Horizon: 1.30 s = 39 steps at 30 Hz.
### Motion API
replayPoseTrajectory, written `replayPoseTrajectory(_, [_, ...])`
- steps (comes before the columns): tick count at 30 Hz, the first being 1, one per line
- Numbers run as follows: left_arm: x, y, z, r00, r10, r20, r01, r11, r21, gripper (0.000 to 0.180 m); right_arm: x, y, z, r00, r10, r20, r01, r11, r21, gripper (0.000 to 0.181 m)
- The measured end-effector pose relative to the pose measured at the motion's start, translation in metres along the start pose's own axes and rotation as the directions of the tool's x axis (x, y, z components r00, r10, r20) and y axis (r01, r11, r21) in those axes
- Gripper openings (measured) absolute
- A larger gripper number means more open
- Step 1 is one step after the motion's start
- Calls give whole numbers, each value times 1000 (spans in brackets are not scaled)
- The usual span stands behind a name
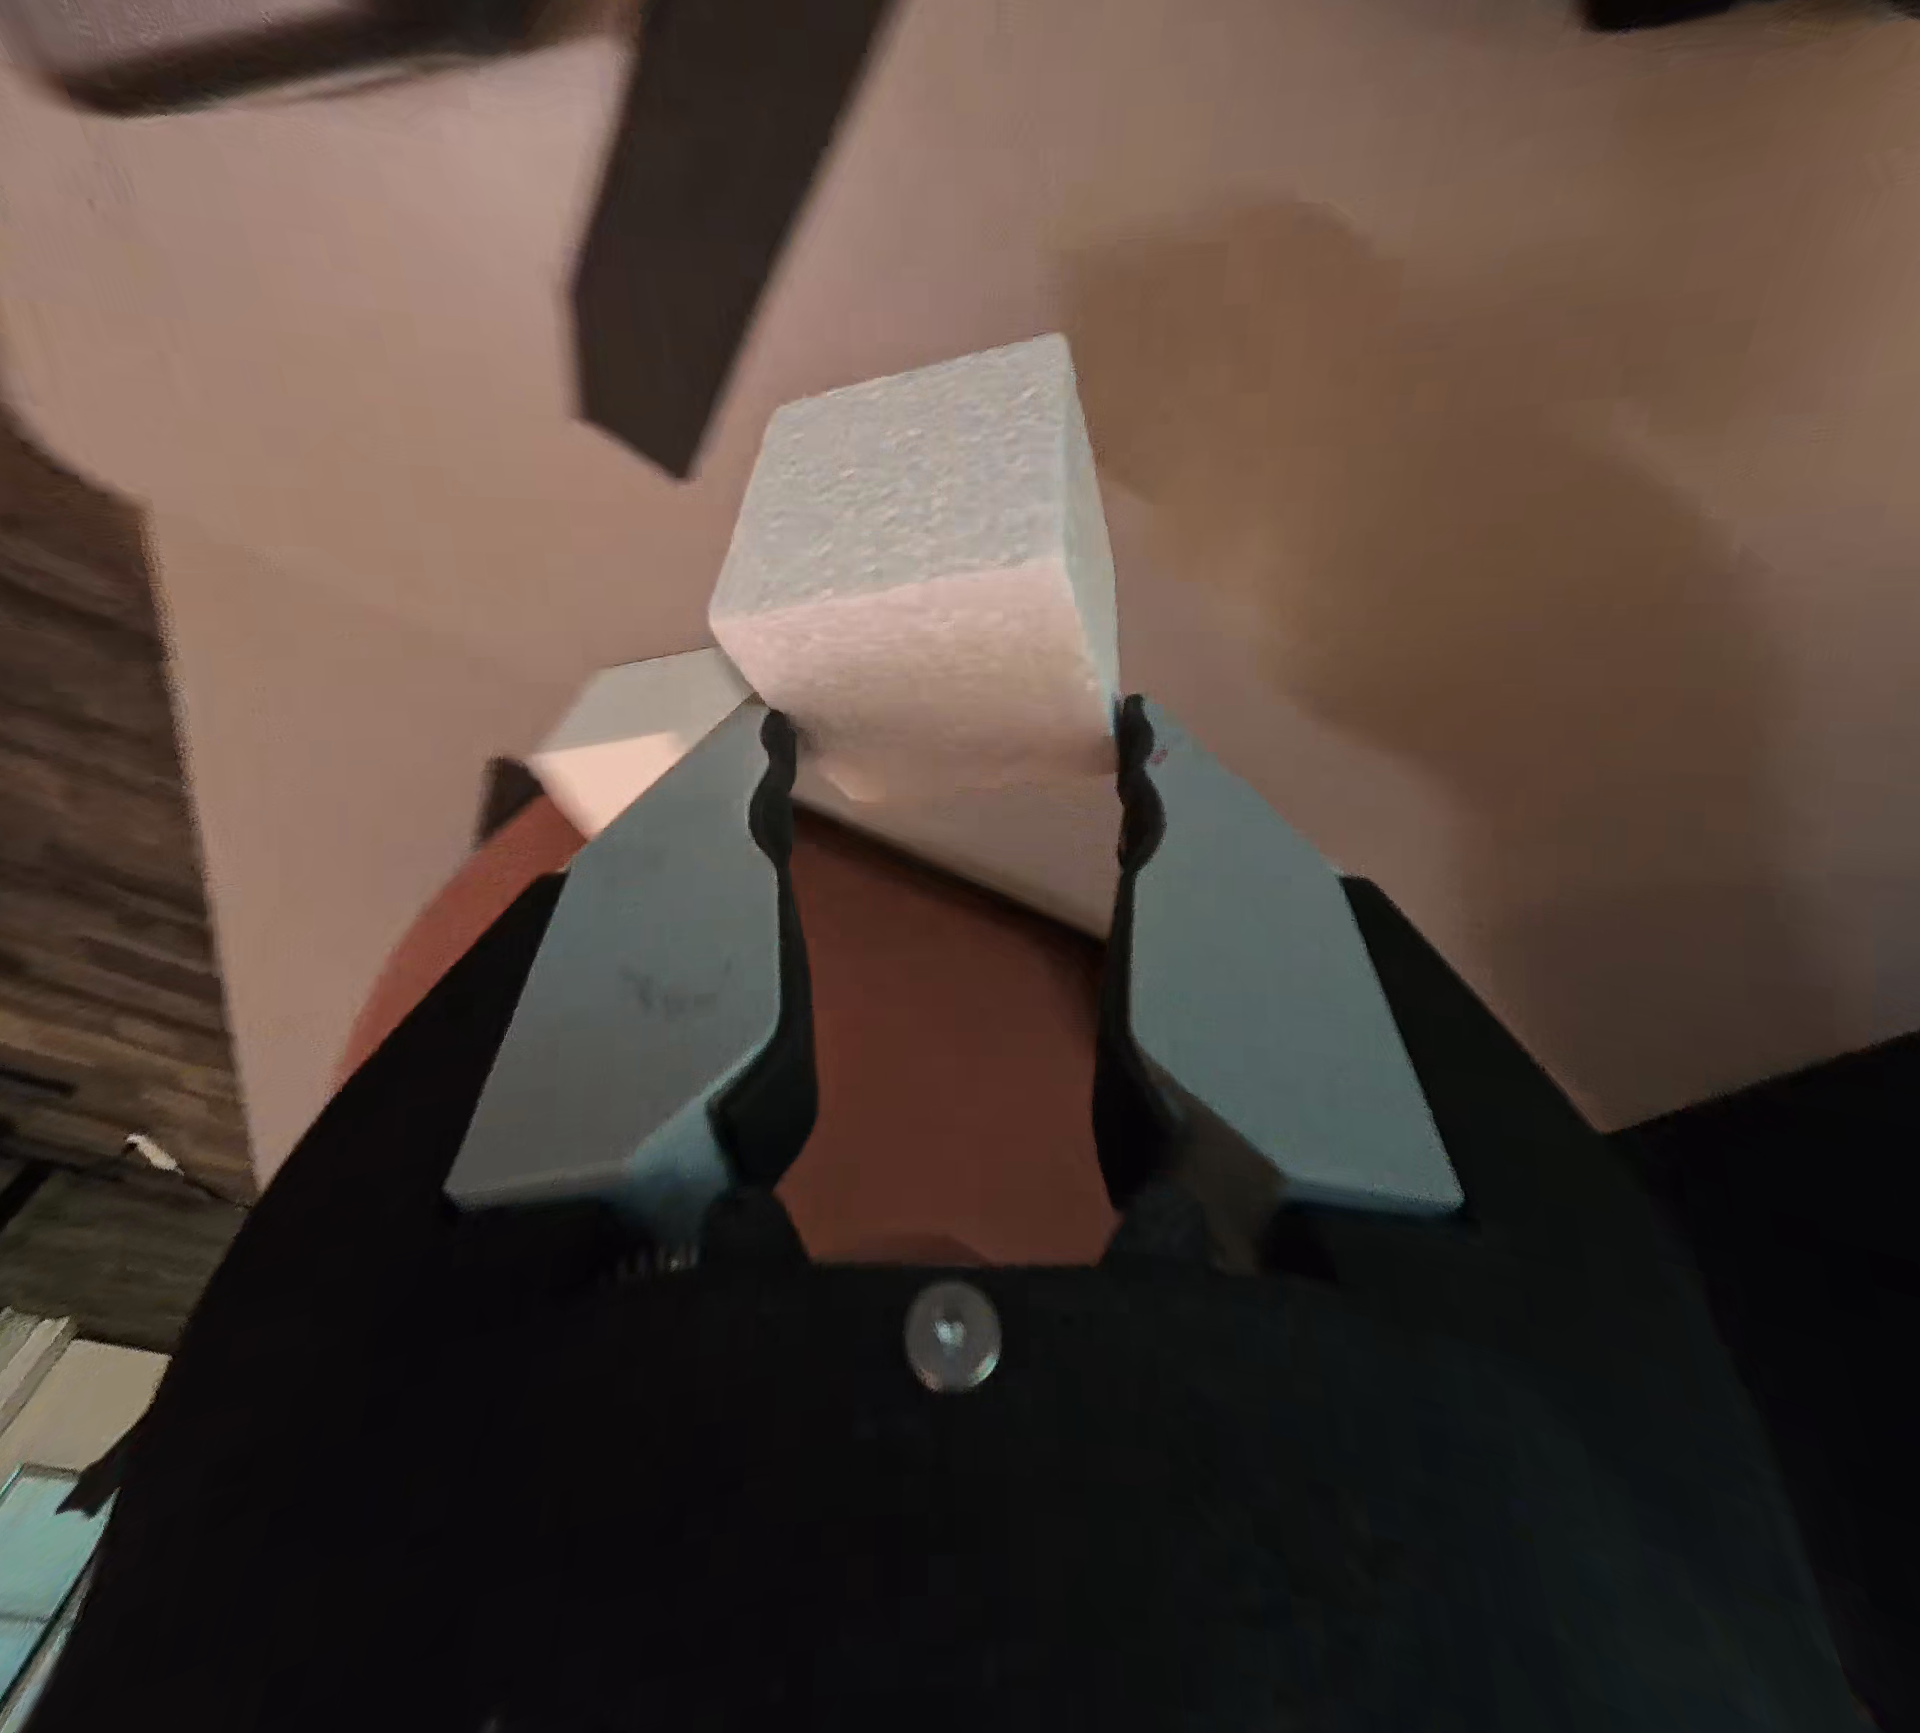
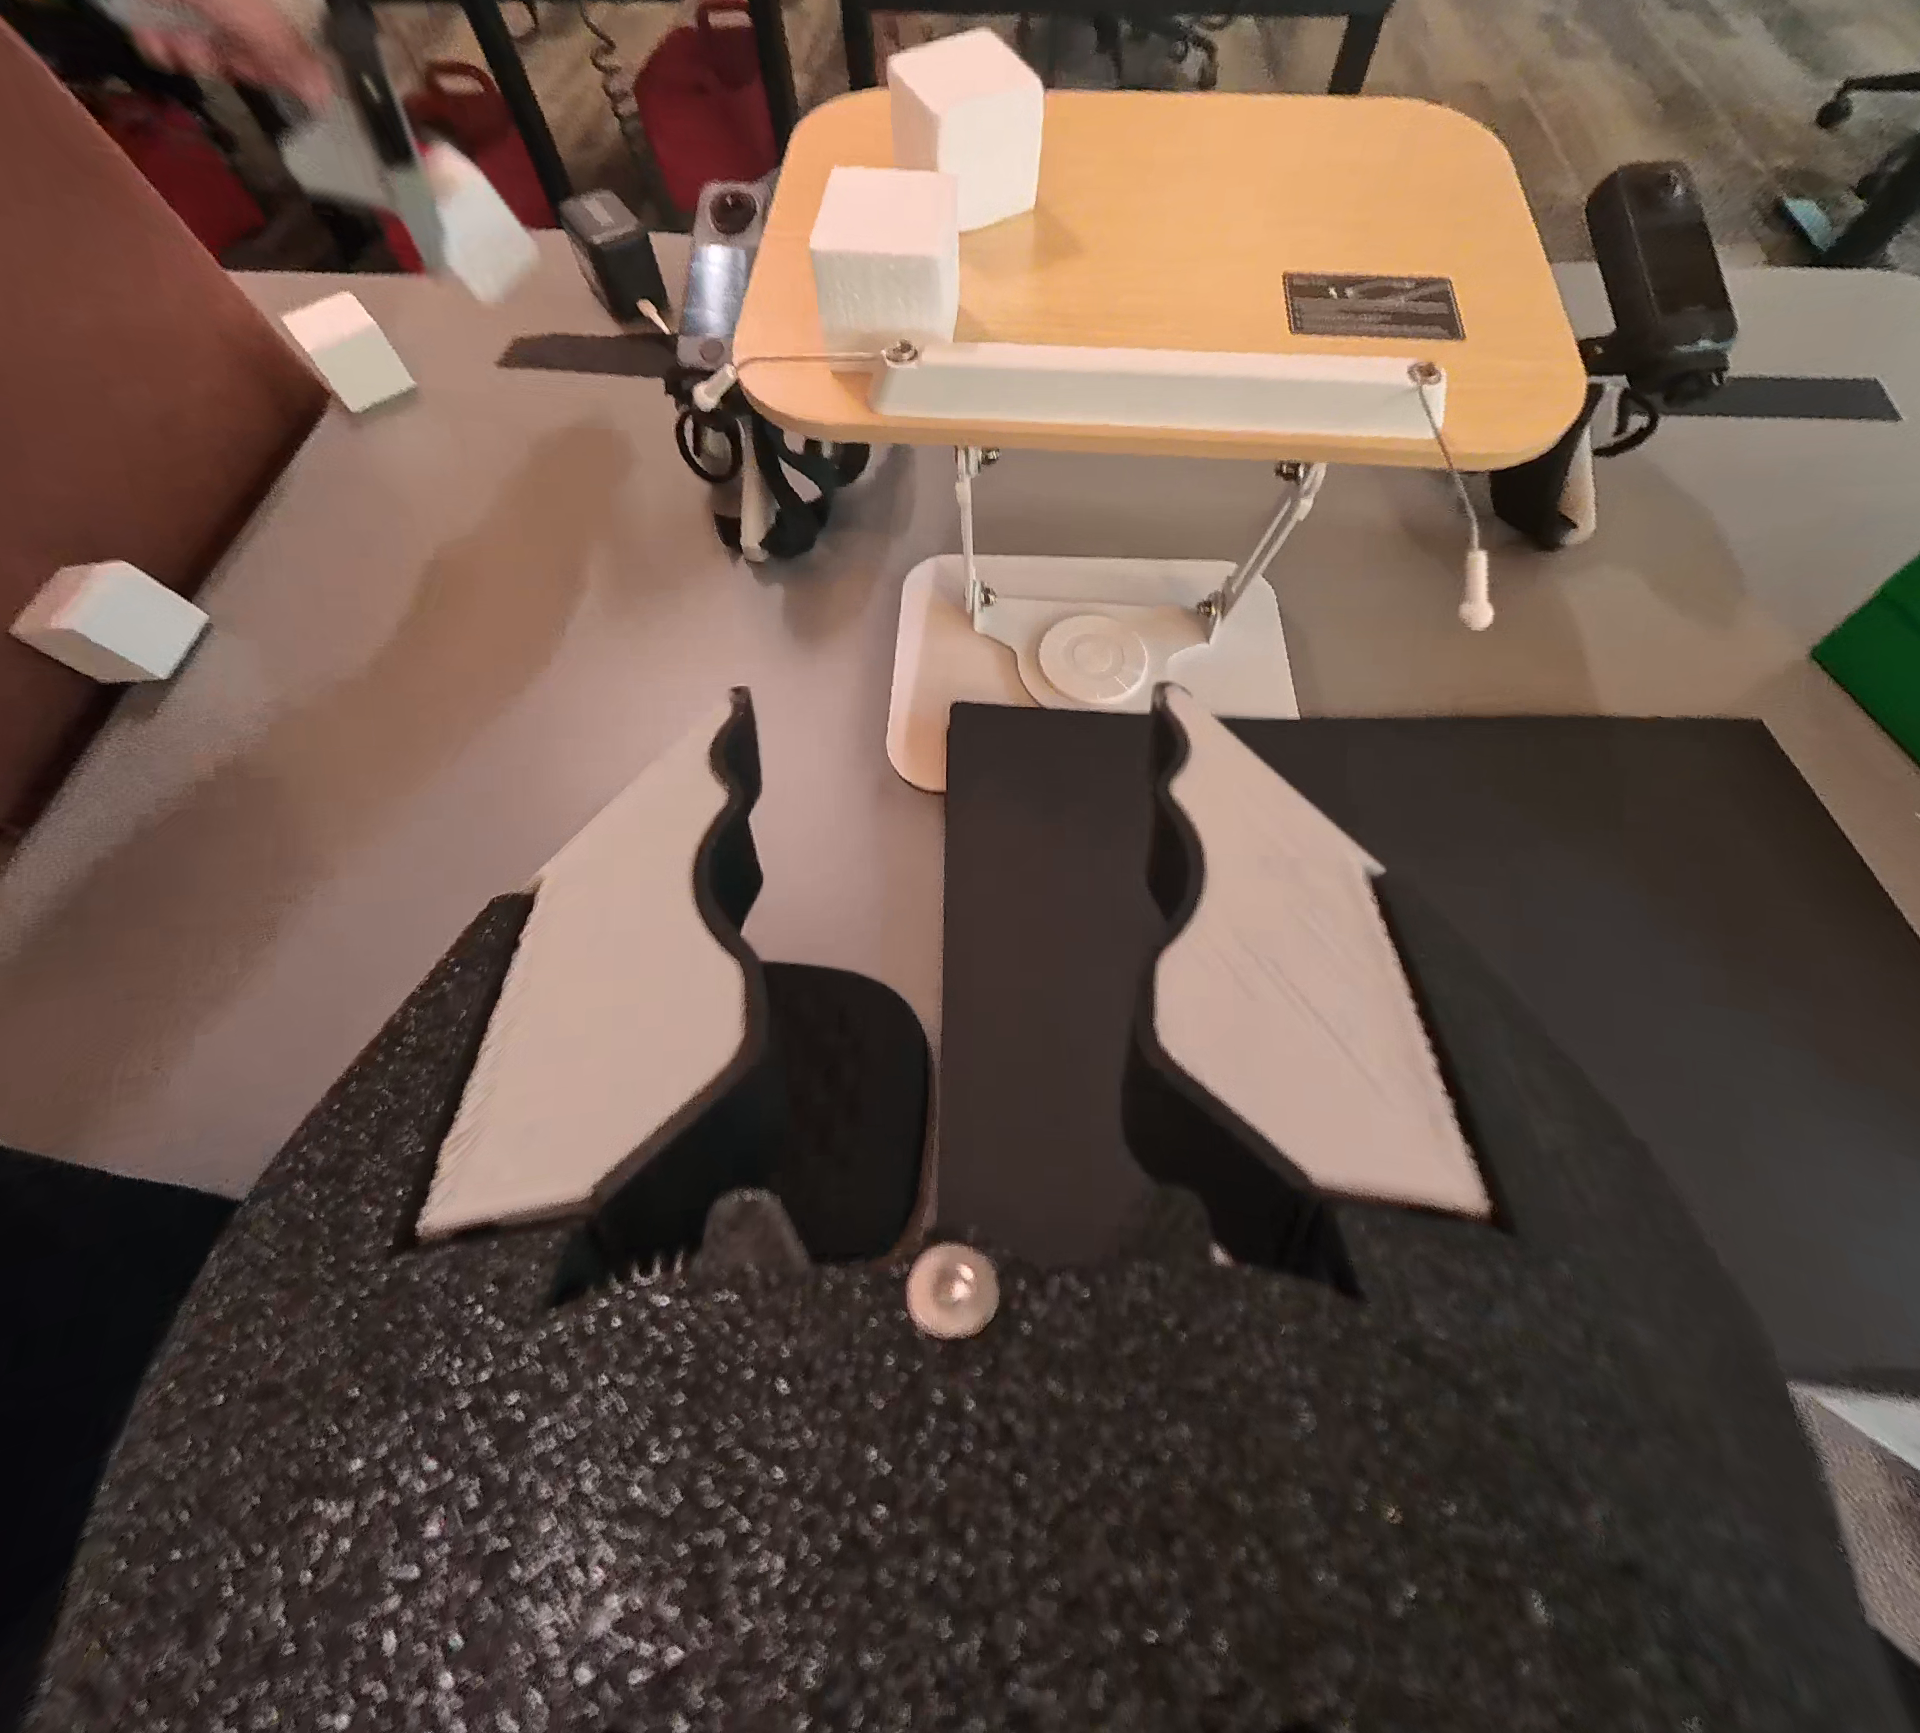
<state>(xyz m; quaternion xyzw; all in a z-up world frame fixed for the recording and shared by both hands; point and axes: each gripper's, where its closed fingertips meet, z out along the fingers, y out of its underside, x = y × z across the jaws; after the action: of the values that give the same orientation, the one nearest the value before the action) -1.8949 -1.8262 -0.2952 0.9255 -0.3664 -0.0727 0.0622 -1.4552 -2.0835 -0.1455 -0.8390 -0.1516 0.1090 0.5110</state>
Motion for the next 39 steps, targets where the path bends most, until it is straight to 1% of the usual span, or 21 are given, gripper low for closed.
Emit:
replayPoseTrajectory(4, [103,-1,43,999,26,-45,-24,998,55,61,6,-1,-4,1000,-26,12,25,999,28,73])
replayPoseTrajectory(5, [123,-3,50,999,14,-51,-10,997,77,61,8,0,-6,1000,-27,11,26,999,28,73])
replayPoseTrajectory(8, [176,-16,57,990,-35,-138,58,983,171,61,17,5,-11,1000,-8,8,8,1000,31,72])
replayPoseTrajectory(10, [195,-17,62,989,-30,-147,57,981,183,62,23,6,-15,1000,6,-1,-6,1000,30,72])
replayPoseTrajectory(11, [198,-15,64,990,-18,-143,43,984,174,69,25,4,-17,1000,8,-6,-8,999,35,72])
replayPoseTrajectory(12, [198,-12,64,990,-5,-142,29,986,167,79,27,2,-19,1000,6,-13,-5,999,43,72])
replayPoseTrajectory(14, [186,-7,57,987,2,-161,26,985,171,82,31,-3,-25,999,-4,-34,6,998,56,72])
replayPoseTrajectory(16, [154,-2,42,986,-26,-164,57,981,185,86,32,-7,-30,999,-7,-50,10,998,69,72])
replayPoseTrajectory(19, [68,9,16,995,-78,-54,86,980,181,89,32,-3,-39,997,6,-73,0,997,74,72])
replayPoseTrajectory(20, [37,15,10,994,-106,-19,108,981,160,90,32,1,-42,997,12,-79,-6,997,72,72])
replayPoseTrajectory(22, [-20,34,7,983,-184,18,183,981,72,91,30,9,-46,995,25,-93,-19,998,64,72])
replayPoseTrajectory(24, [-56,51,13,966,-260,-12,260,965,-29,95,28,19,-50,993,38,-108,-33,998,52,72])
replayPoseTrajectory(26, [-84,67,25,950,-311,-7,308,945,-109,94,25,27,-55,991,51,-127,-47,998,41,72])
replayPoseTrajectory(29, [-100,84,48,947,-319,-27,307,930,-201,94,21,33,-65,985,56,-161,-53,998,24,72])
replayPoseTrajectory(31, [-100,87,62,948,-313,-61,291,927,-237,96,20,36,-73,981,51,-189,-50,999,8,72])
replayPoseTrajectory(33, [-103,91,77,957,-285,-50,261,926,-274,96,19,39,-82,975,49,-216,-52,999,-8,72])
replayPoseTrajectory(34, [-104,95,84,965,-262,-33,240,922,-304,93,19,40,-86,972,51,-228,-55,998,-14,72])
replayPoseTrajectory(35, [-104,99,90,970,-241,-19,220,916,-336,85,19,42,-89,969,53,-239,-59,998,-20,71])
replayPoseTrajectory(36, [-102,103,96,976,-218,-16,197,910,-364,64,19,42,-92,967,53,-250,-61,998,-23,72])
replayPoseTrajectory(37, [-100,105,101,981,-196,-8,178,906,-383,54,19,42,-96,964,52,-261,-61,998,-24,72])
replayPoseTrajectory(39, [-101,106,103,989,-146,40,149,899,-411,55,18,41,-101,960,51,-276,-59,998,-19,72])
